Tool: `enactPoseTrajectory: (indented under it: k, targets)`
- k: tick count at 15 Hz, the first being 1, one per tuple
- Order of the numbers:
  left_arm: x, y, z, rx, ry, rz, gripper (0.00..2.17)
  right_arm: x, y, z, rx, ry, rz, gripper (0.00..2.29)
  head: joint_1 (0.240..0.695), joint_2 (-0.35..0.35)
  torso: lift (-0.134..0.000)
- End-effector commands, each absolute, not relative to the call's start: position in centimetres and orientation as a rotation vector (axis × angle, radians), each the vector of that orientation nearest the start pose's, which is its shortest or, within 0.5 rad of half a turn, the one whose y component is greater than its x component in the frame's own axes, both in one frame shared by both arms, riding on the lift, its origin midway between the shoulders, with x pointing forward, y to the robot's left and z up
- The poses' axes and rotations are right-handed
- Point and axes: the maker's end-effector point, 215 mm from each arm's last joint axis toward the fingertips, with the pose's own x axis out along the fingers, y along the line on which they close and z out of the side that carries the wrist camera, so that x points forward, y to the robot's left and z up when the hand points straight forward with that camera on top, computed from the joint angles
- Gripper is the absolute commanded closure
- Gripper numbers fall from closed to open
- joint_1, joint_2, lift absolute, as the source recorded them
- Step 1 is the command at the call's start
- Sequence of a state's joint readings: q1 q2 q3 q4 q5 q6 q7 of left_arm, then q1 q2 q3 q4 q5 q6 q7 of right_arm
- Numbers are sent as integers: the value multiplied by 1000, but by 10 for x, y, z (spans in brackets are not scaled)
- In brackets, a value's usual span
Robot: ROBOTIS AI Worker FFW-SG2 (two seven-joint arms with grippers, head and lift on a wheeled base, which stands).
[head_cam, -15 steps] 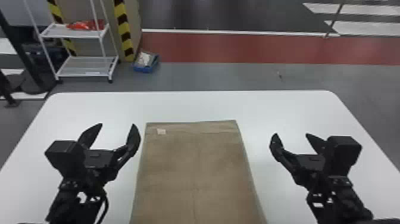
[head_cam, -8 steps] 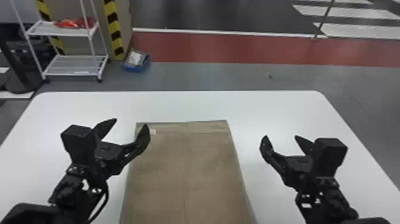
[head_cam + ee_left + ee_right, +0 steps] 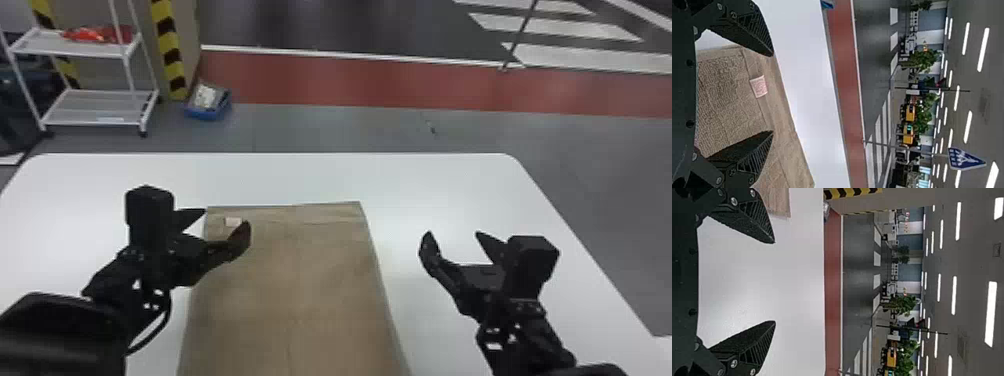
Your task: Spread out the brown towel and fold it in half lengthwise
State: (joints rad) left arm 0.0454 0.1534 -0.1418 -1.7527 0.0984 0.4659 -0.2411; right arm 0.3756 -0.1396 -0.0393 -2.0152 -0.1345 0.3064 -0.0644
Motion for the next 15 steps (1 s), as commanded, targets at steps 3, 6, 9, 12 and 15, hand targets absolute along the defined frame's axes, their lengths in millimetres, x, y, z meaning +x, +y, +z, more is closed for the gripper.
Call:
enactPoseTrajectory:
  k: [3, 6, 9, 12, 15]
  targets:
    - [561, 149, -433, 38, 413, -379, 208, 480, -279, -387, -18, 235, -43, 167, 695, -144, -125]
    - [569, 149, -438, 34, 426, -382, 211, 480, -282, -387, -22, 236, -44, 167, 695, -138, -125]
    - [578, 149, -439, 38, 431, -377, 215, 480, -283, -387, -21, 236, -45, 167, 695, -139, -125]
    - [577, 153, -451, 37, 461, -365, 218, 479, -283, -385, -23, 232, -45, 167, 695, -137, -125]
    - [578, 159, -454, 34, 466, -351, 272, 479, -282, -385, -22, 232, -44, 167, 695, -135, -125]
